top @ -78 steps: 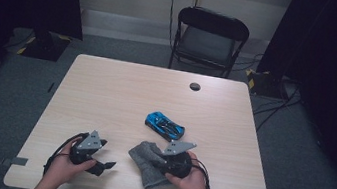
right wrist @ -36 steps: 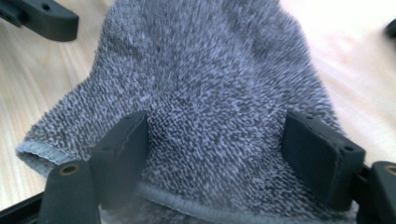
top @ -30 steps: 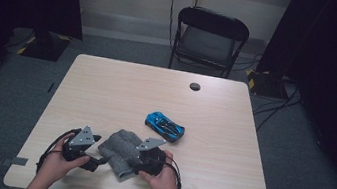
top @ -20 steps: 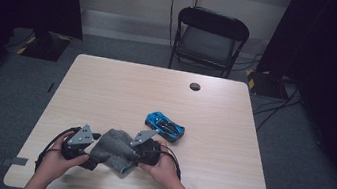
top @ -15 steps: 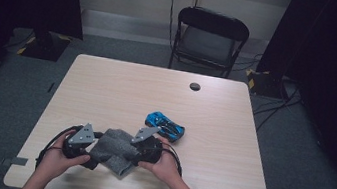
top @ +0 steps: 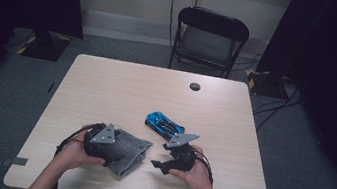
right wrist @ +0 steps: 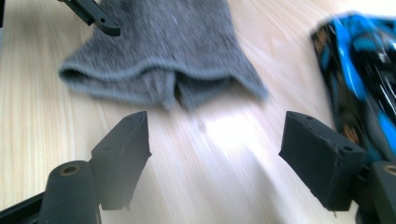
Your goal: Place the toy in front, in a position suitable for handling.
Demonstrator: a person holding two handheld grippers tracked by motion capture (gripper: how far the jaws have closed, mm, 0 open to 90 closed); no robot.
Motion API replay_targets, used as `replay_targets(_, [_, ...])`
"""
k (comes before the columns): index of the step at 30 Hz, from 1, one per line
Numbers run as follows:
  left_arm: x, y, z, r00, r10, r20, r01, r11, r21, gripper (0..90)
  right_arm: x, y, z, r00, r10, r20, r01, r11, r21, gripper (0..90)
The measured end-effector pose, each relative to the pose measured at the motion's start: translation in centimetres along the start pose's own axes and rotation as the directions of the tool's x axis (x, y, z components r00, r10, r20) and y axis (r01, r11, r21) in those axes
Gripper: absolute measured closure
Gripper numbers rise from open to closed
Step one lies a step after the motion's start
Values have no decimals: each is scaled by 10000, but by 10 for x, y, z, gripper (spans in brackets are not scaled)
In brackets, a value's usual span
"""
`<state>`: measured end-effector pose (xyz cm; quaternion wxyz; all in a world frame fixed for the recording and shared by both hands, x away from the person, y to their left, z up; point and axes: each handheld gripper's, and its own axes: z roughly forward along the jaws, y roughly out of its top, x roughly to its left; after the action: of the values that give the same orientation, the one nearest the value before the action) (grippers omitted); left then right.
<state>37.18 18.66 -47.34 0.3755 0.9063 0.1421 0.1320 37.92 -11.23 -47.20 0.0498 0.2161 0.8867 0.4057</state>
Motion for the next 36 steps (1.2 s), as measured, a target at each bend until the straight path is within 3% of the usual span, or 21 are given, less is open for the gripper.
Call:
replay_targets(4, [-2, -1, 10, 9995, 302, 34, -303, 9982, 525, 160, -5, -15, -8, 9993, 323, 177, -322, 9994, -83, 233])
replay_targets(10, [-2, -10, 11, 9992, -367, 177, 358, 9982, 471, 185, -9, -28, -15, 9976, 318, 613, -323, 9995, 67, 220])
replay_targets(14, [-3, -12, 12, 9965, -799, 243, 788, 9959, 454, 218, -15, -36, -19, 9942, 576, 904, -575, 9983, -40, 216])
replay_targets(19, [-5, -11, 9, 9944, -1052, 64, 1048, 9936, 426, 384, -28, -44, -23, 9805, 981, 1706, -958, 9952, -213, 196])
replay_targets(22, [-7, -9, 7, 9937, -1121, -89, 1125, 9913, 677, 479, -36, -46, -24, 9696, 1058, 2208, -1021, 9944, -284, 163])
replay_targets(26, [-8, -4, 6, 9912, -1290, -308, 1314, 9865, 972, 588, -47, -43, -25, 9627, 1065, 2486, -999, 9942, -389, 153])
replay_targets(29, [-6, -4, 4, 9814, -1865, -454, 1901, 9771, 957, 669, -55, -37, -24, 9590, 1184, 2576, -1101, 9928, -464, 152])
replay_targets(31, [-5, -3, 3, 9782, -2030, -425, 2063, 9735, 984, 693, -61, -32, -22, 9568, 1134, 2677, -1039, 9933, -498, 153])
replay_targets(34, [-2, -3, 1, 9676, -2489, -433, 2519, 9635, 906, 722, -67, -21, -19, 9610, 1106, 2535, -994, 9934, -566, 151])
replay_targets(36, [-1, -3, 0, 9613, -2714, -467, 2747, 9570, 928, 730, -70, -14, -17, 9591, 1055, 2628, -933, 9939, -585, 148])
